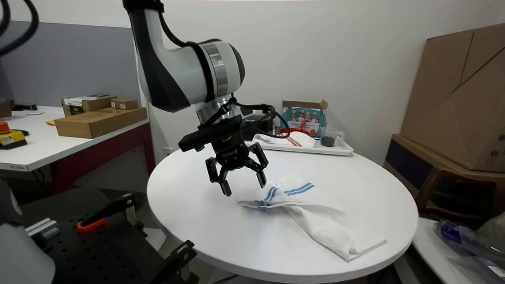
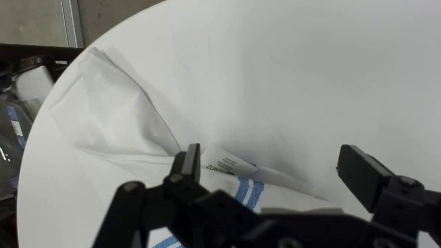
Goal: Fold the towel on the table
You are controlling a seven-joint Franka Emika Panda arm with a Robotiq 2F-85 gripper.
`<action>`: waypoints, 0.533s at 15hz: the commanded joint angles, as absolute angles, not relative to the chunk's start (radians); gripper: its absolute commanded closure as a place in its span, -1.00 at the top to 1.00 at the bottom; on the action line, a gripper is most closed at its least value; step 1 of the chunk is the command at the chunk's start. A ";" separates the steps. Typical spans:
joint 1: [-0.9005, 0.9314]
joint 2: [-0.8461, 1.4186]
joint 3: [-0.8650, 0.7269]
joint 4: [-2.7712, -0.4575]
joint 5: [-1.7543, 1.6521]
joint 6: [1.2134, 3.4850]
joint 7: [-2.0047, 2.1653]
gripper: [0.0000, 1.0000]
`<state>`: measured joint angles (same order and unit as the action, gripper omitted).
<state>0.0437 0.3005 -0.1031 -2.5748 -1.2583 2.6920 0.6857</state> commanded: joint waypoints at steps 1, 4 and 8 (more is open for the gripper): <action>0.044 0.401 -0.106 -2.500 -1.290 2.710 0.678 1.00; 0.044 0.452 -0.105 -2.453 -1.300 2.708 0.677 1.00; 0.043 0.496 -0.108 -2.400 -1.310 2.704 0.672 1.00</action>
